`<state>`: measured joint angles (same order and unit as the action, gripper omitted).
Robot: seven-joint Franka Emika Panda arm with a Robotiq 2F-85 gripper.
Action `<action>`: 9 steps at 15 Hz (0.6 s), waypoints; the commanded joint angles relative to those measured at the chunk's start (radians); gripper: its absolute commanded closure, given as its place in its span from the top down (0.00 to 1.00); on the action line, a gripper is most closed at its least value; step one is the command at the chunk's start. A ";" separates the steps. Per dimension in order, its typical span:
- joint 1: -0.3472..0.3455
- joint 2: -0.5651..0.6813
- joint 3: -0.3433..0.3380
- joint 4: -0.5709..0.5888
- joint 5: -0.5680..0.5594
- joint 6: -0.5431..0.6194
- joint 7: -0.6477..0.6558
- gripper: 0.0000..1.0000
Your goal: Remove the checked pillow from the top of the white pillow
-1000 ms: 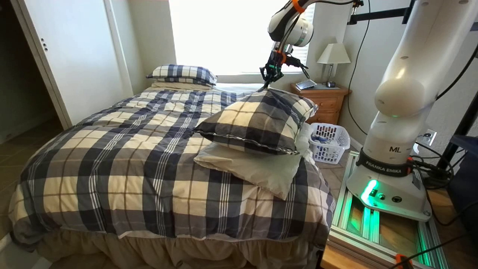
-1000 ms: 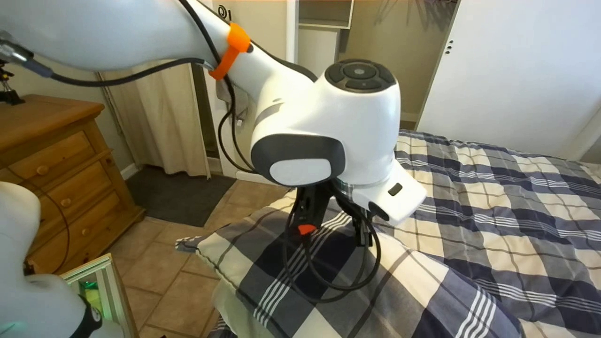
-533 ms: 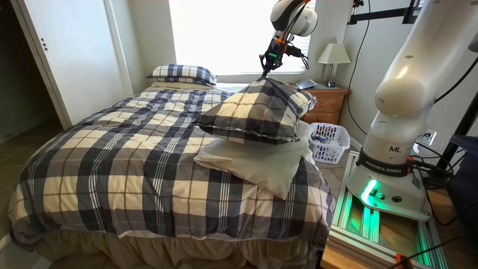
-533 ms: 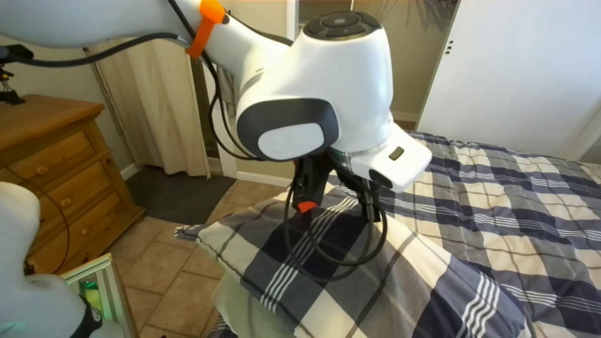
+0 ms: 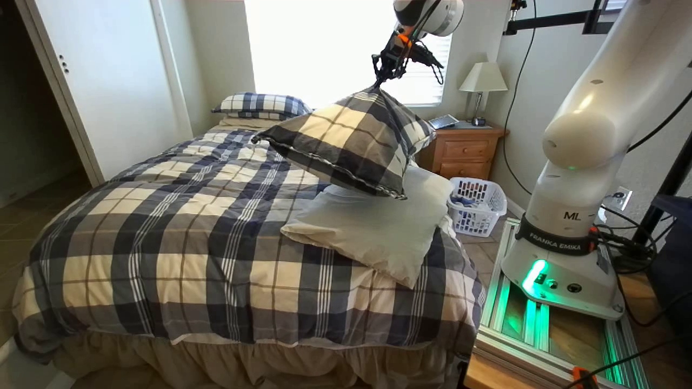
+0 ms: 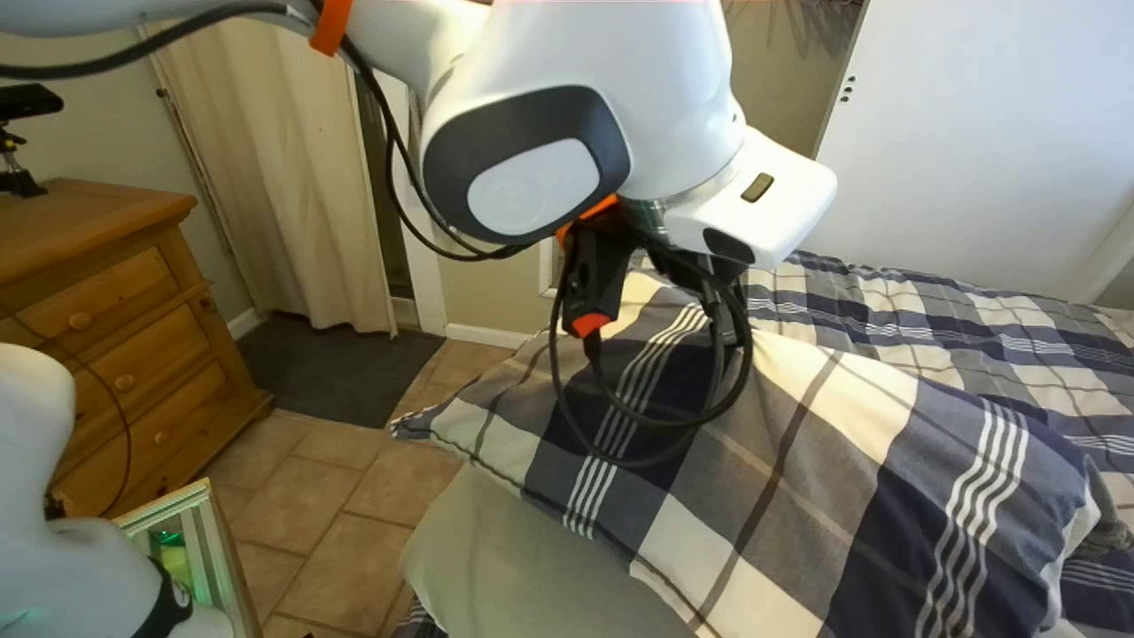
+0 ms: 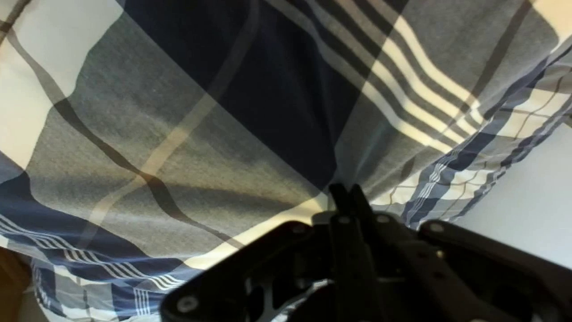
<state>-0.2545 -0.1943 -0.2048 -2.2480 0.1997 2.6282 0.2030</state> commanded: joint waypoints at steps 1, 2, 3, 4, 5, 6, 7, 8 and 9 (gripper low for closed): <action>0.007 0.000 -0.007 0.014 -0.002 -0.001 0.008 0.02; 0.007 0.000 -0.007 0.026 -0.002 -0.001 0.012 0.02; 0.007 0.000 -0.007 0.033 -0.002 -0.001 0.014 0.02; 0.007 0.000 -0.007 0.034 -0.002 -0.001 0.015 0.02; 0.007 0.001 -0.007 0.034 -0.002 -0.001 0.016 0.02; 0.007 0.001 -0.007 0.034 -0.002 -0.001 0.016 0.02; 0.007 0.001 -0.007 0.034 -0.002 -0.001 0.017 0.02; 0.006 0.001 -0.007 0.034 -0.002 -0.001 0.018 0.02; 0.006 0.001 -0.007 0.034 -0.002 -0.001 0.018 0.02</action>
<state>-0.2551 -0.1941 -0.2041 -2.2172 0.1995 2.6304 0.2213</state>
